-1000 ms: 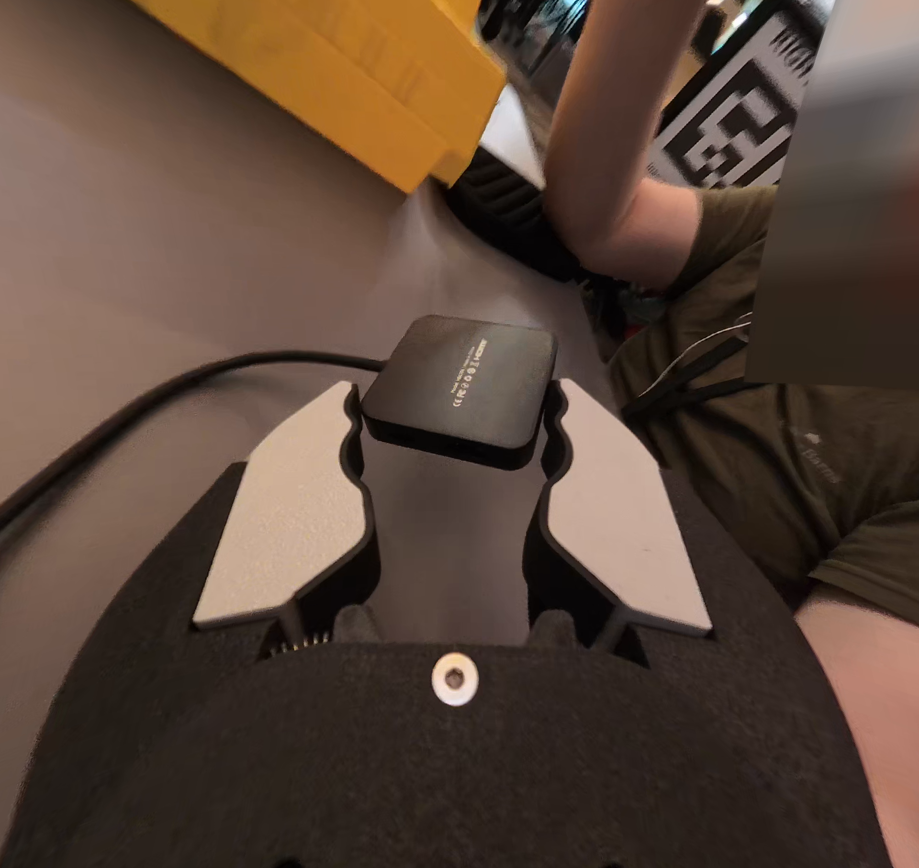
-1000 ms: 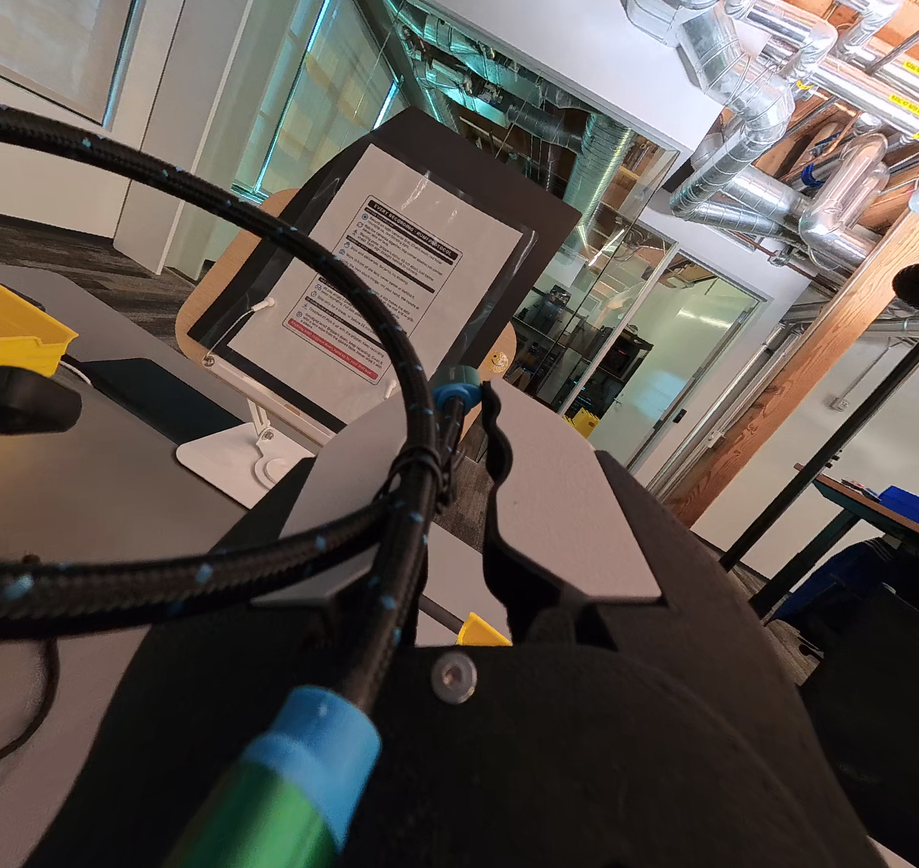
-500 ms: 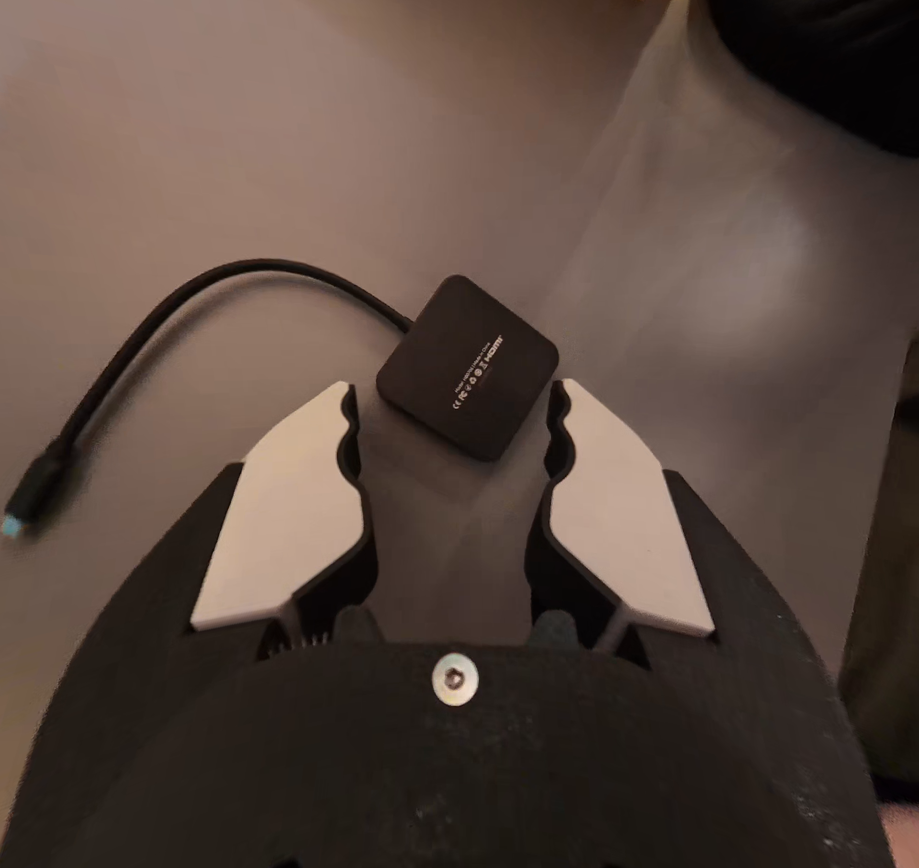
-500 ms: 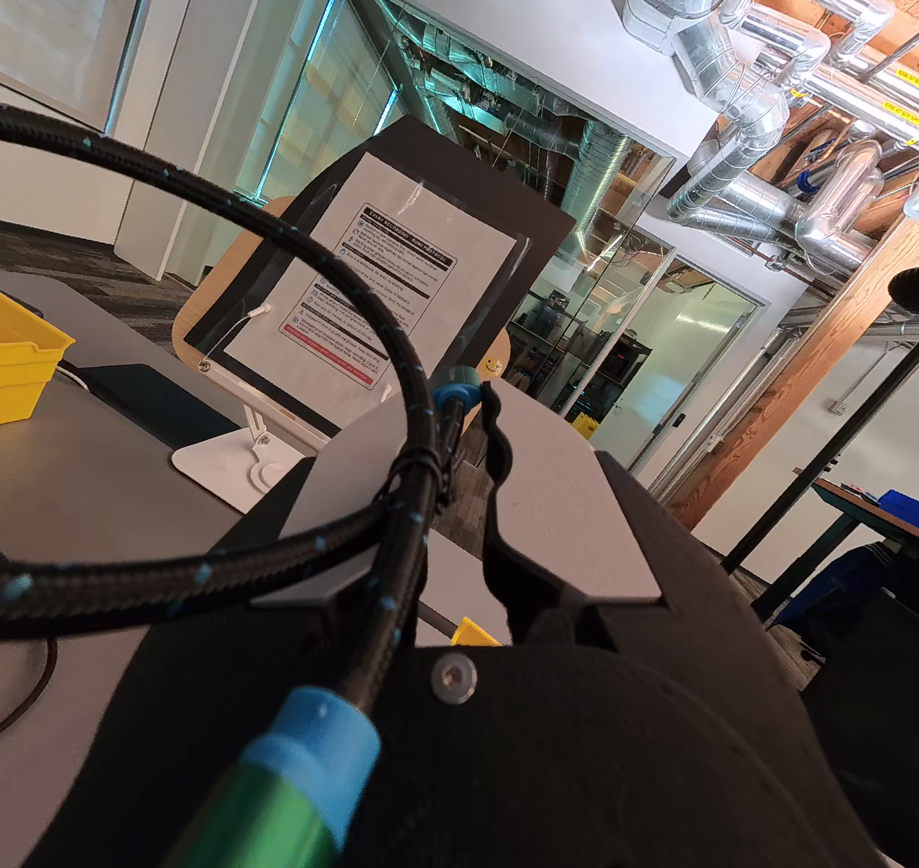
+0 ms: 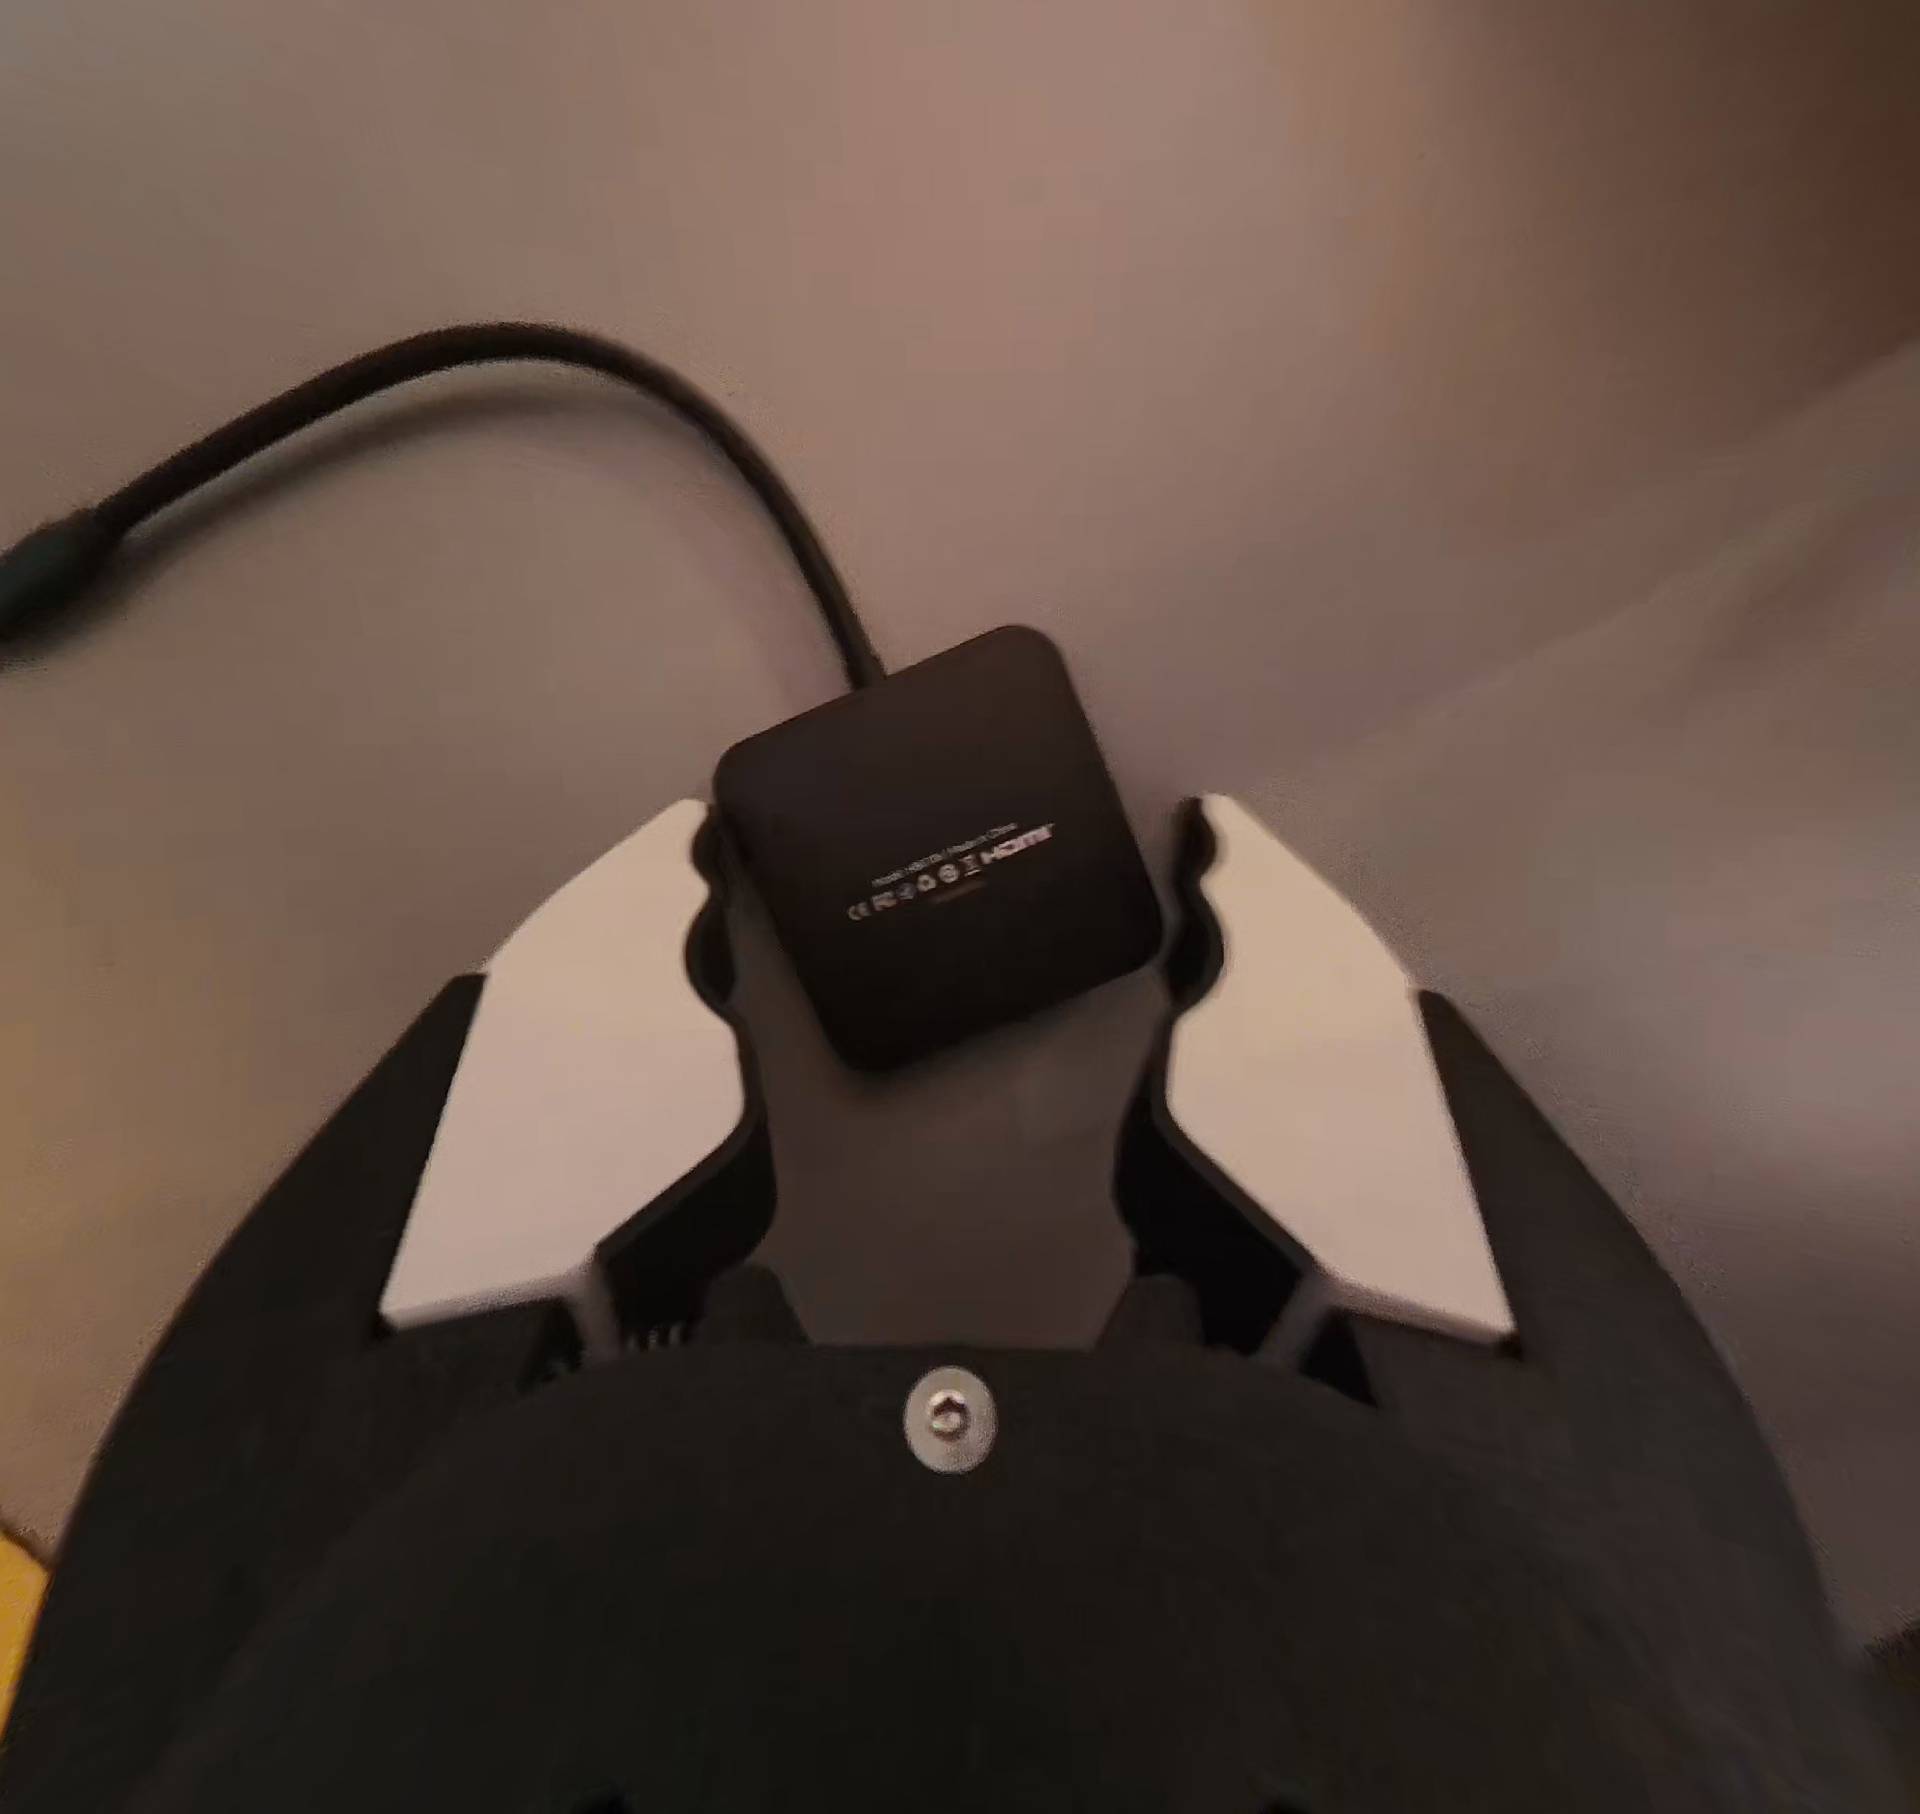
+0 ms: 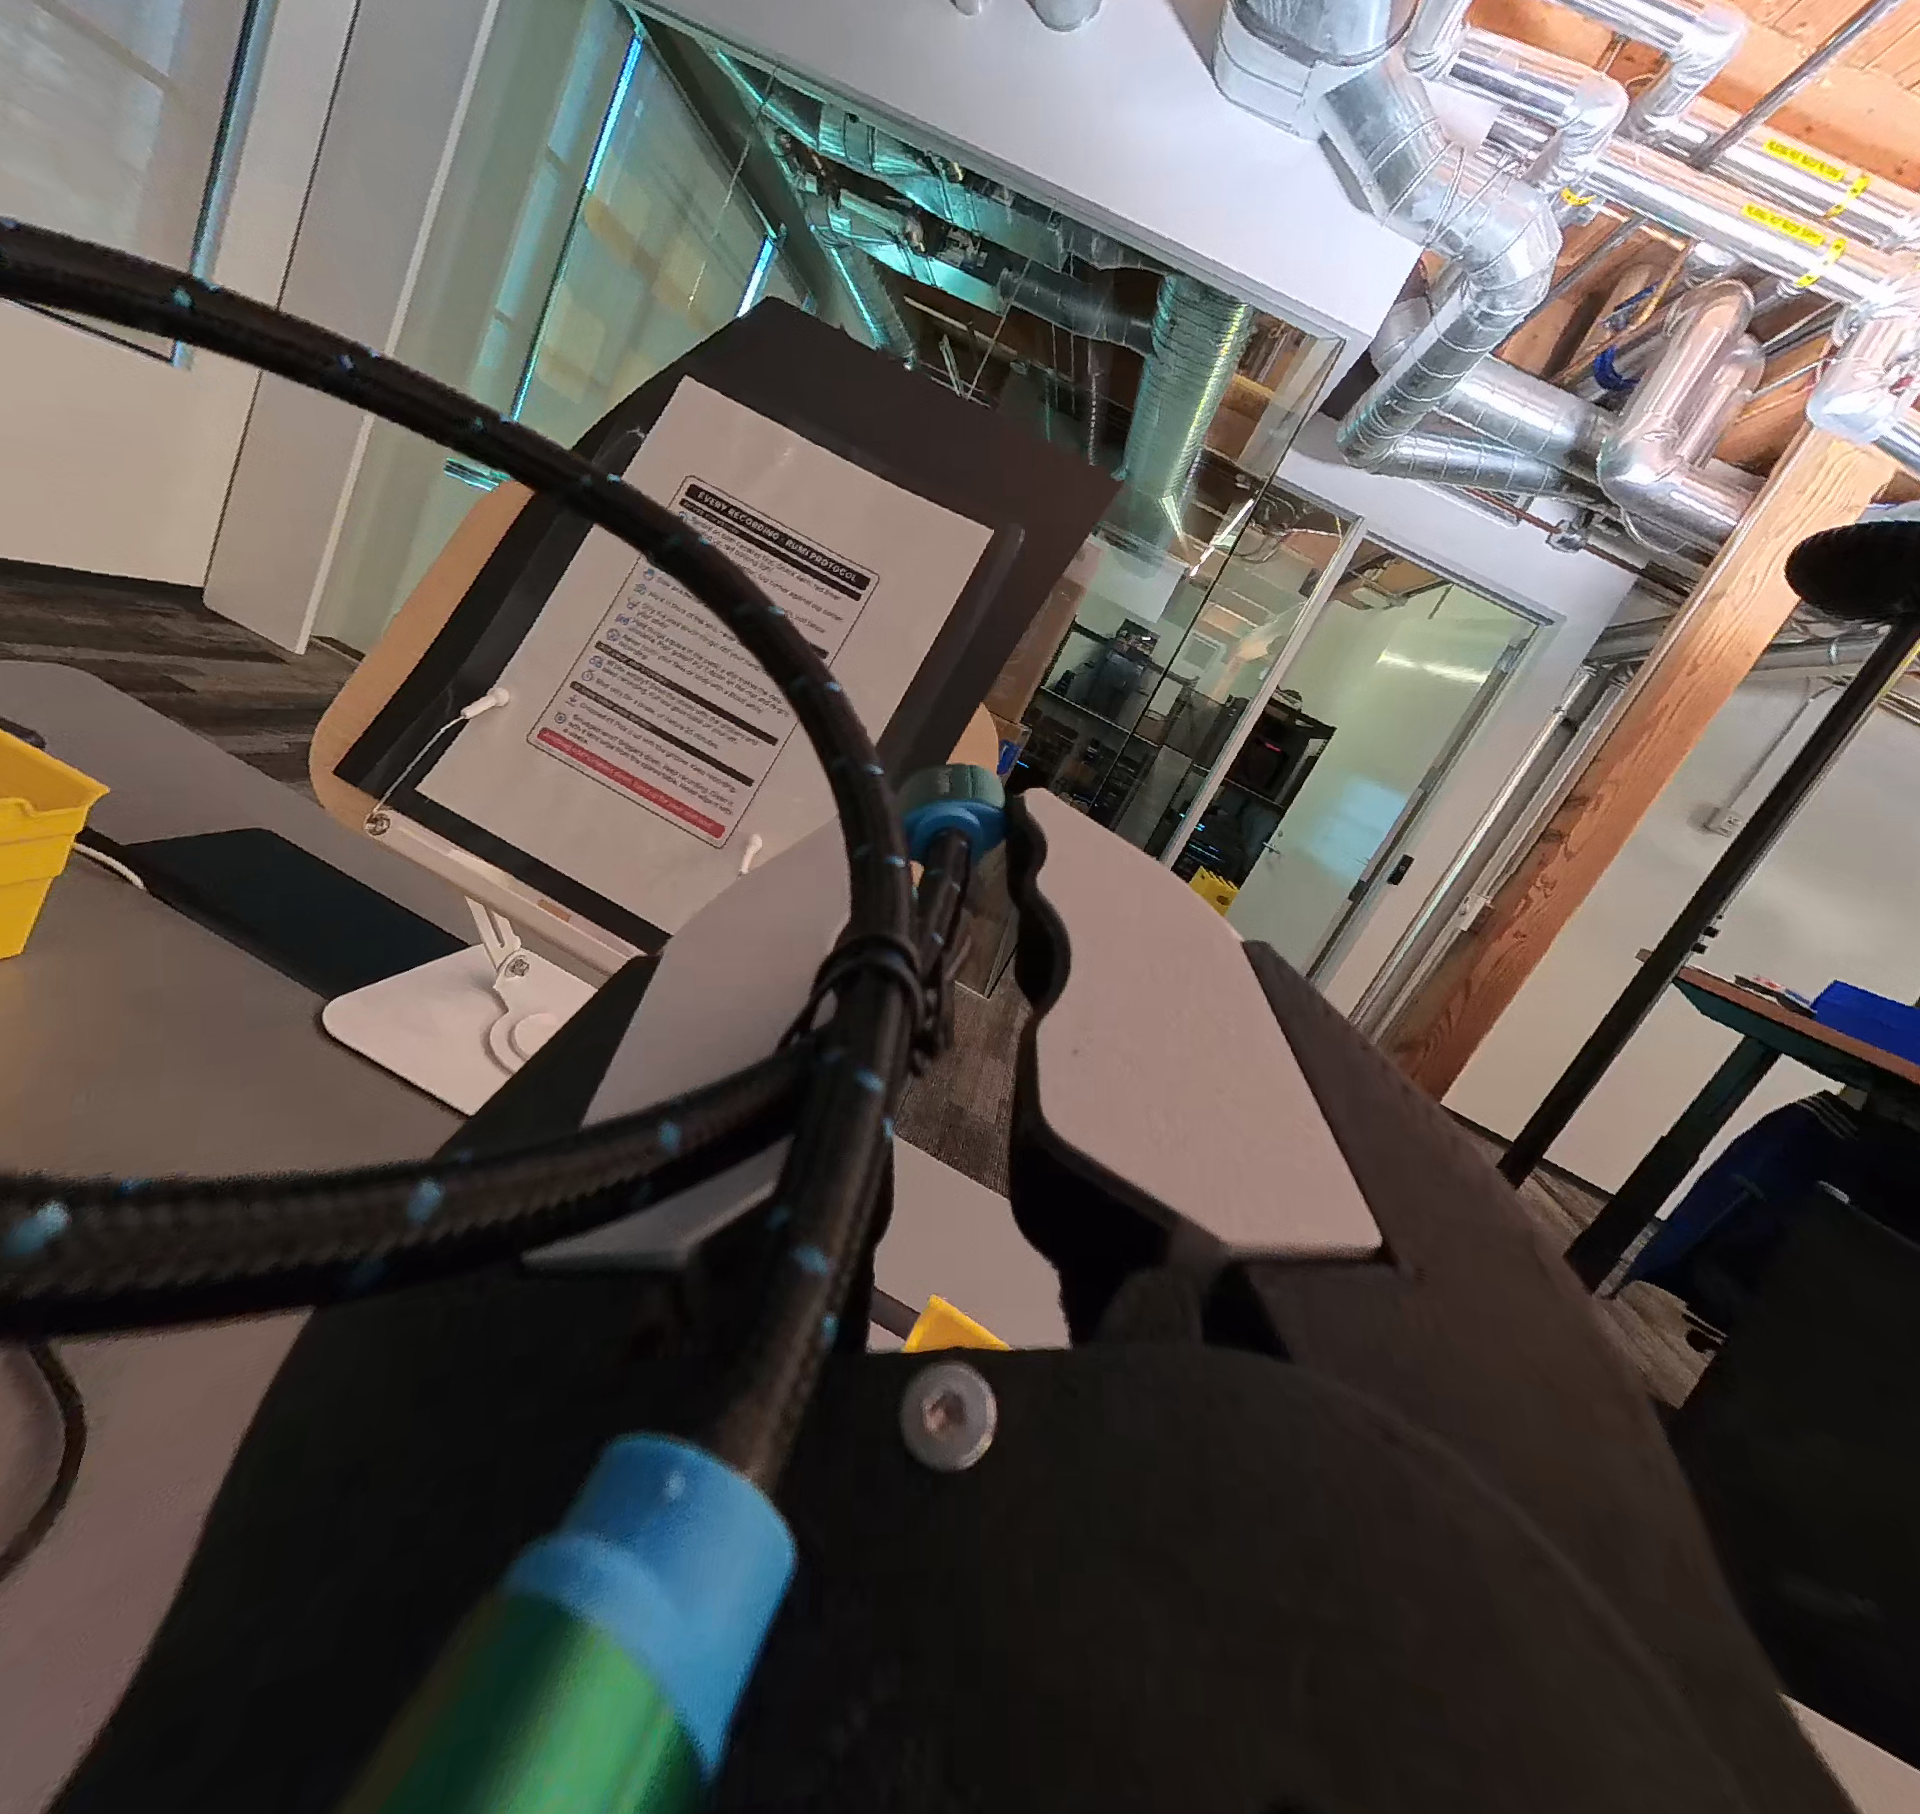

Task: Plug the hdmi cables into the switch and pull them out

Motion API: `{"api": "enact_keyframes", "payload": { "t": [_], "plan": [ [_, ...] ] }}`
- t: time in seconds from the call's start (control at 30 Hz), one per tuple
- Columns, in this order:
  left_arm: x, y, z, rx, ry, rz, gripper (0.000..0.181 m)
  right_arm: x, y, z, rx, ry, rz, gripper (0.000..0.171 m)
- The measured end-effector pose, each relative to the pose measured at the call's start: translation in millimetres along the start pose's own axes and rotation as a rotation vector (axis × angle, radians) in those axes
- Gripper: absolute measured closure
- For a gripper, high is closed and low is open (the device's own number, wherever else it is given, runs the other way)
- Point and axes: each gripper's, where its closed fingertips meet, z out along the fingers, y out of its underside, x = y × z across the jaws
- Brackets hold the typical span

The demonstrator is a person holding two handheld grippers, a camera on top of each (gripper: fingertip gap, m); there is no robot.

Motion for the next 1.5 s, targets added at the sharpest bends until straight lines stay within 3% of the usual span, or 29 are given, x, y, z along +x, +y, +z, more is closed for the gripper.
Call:
{"api": "enact_keyframes", "payload": {
  "t": [0.03,0.17,0.37,0.47,0.67,0.8,0.9,1.33,1.5],
  "plan": [
    [3,0,0,-0.024,0.018,0.035,0.105,1,0,0,0.001,0.001,0.002,0.150],
    [5,7,-3,-0.114,0.094,0.239,0.106,2,-1,-2,0.004,-0.001,0.004,0.150],
    [-4,44,-20,-0.307,0.206,0.838,0.107,-1,-3,-1,0.016,-0.019,-0.001,0.150],
    [-10,50,-23,-0.338,0.215,0.972,0.107,-3,0,1,0.010,-0.021,-0.013,0.150],
    [-4,41,-21,-0.256,0.264,0.754,0.109,-2,0,1,0.011,-0.022,-0.014,0.150],
    [6,43,-25,-0.170,0.326,0.568,0.095,1,-1,0,0.015,-0.021,-0.004,0.150],
    [5,47,-27,-0.135,0.321,0.478,0.096,4,-1,0,0.019,-0.015,-0.002,0.150],
    [-22,65,-31,-0.210,0.153,0.443,0.112,6,-3,-2,0.026,-0.022,0.006,0.150],
    [-58,59,-31,-0.206,0.043,0.371,0.125,3,-2,0,0.023,-0.031,0.002,0.150]
  ]
}}
